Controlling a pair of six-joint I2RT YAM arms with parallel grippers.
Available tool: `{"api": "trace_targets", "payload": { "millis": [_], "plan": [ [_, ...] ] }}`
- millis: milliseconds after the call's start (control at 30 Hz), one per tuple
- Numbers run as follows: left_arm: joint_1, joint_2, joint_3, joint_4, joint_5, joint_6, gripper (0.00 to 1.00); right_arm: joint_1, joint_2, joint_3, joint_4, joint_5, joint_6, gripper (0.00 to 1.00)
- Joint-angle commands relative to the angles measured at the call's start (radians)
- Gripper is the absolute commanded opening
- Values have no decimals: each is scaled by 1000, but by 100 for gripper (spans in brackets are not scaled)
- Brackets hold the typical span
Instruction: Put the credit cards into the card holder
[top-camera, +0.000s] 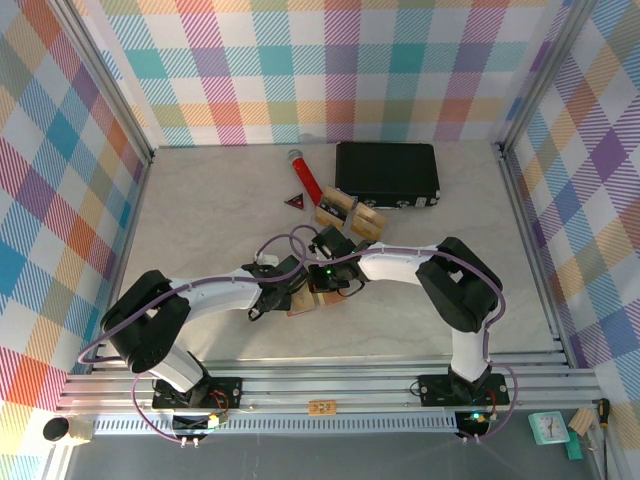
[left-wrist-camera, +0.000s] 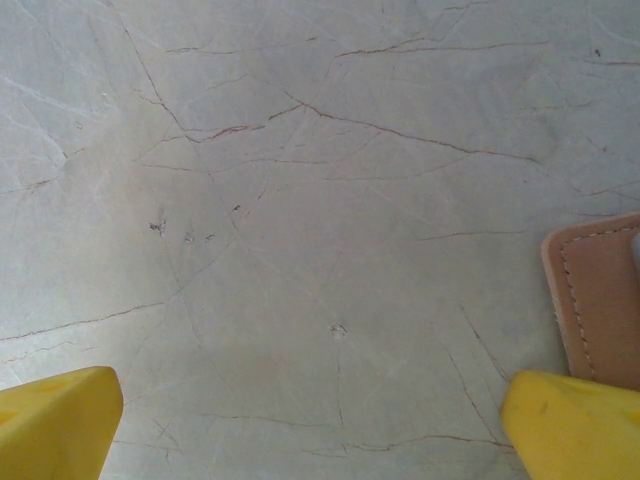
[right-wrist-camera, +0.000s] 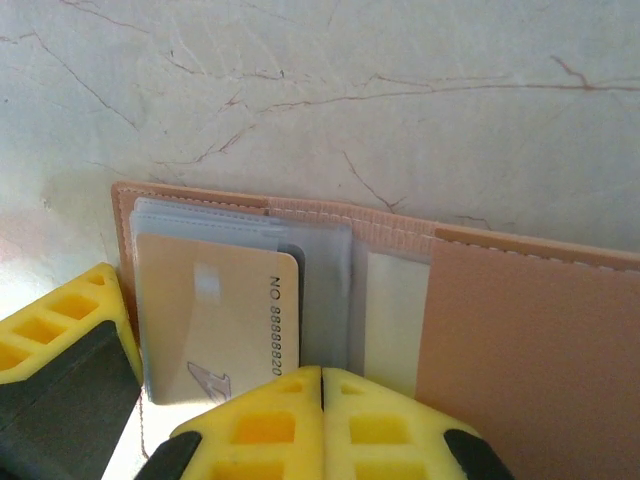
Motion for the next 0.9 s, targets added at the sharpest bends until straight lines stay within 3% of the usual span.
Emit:
{"api": "trace_targets", "payload": {
  "millis": [0,67,300,467,667,867],
  "plan": [
    [6,46,-12,66,43,-1,100,19,-11,24,17,-33,4,3],
    [6,35,-10,59,42,-2,100,18,-29,22,6,-19,-4,6],
    [16,-80,6,-13,10,-5,100,17,-120,-1,-50,58,-40,33],
    [34,-177,4,-62,5,-10,100,5,-189,-50,-71,94,-49,44],
    [57,-253,-4,-87,5,-14,100,-47,-281,-155,-62,122,-45,51],
    [69,-281,-16,-35,64,-2,100,-138,-364,-224,-69,117,-74,52]
  ]
}}
